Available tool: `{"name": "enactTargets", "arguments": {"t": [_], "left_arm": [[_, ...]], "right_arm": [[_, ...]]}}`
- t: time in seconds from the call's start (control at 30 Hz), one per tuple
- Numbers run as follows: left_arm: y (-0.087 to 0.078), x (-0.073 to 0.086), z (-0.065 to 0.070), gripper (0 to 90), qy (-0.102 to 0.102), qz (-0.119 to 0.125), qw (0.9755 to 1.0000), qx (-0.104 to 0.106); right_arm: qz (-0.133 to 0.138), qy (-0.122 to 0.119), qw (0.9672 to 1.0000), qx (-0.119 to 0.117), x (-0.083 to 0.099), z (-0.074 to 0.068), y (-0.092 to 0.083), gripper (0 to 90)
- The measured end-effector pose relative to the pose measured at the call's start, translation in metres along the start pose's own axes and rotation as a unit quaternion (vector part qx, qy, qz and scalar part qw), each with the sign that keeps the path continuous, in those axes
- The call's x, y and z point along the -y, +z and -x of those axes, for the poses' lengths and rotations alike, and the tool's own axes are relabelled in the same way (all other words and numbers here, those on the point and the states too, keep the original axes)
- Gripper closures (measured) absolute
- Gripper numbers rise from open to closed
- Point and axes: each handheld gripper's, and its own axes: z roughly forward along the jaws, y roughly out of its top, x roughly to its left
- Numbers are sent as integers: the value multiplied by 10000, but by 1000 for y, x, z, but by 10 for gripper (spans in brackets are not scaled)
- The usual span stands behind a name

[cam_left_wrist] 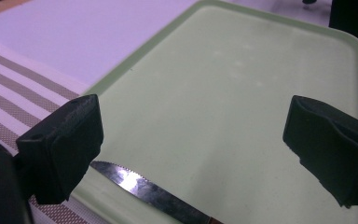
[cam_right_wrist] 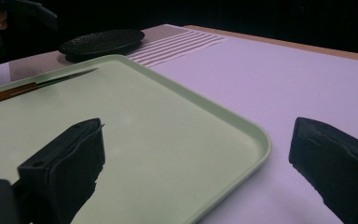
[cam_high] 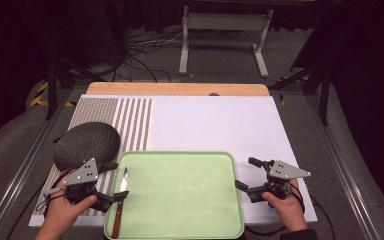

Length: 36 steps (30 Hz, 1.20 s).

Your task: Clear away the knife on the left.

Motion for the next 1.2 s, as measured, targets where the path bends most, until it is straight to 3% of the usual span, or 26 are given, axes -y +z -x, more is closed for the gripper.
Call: {"name": "enactTargets", "arguments": {"t": [0.1,0.23,0.37,0.5,0.77,1.0,1.2], "left_arm": [[-3,6,-2,54,-41,193,9998,-19],[-8,18,-6,49,-150,622,9979,-31],[-9,26,-8,44,-165,747,9971,-9],[-9,34,-9,42,-182,748,9970,-5],[-15,51,-12,40,-476,914,9947,-36],[-13,57,-14,44,-370,763,9962,-178],[-11,59,-16,45,-458,820,9954,-194]], "right_arm": [[-3,15,10000,3,1,0,0,42],[13,-3,10000,7,1,1,-1,42],[8,8,10000,5,1,1,-2,42],[17,18,10000,30,2,1,-4,41],[-11,40,10000,65,5,1,-6,41],[-55,39,9999,74,7,1,-6,41],[-64,37,10000,59,8,1,-6,41]]}}
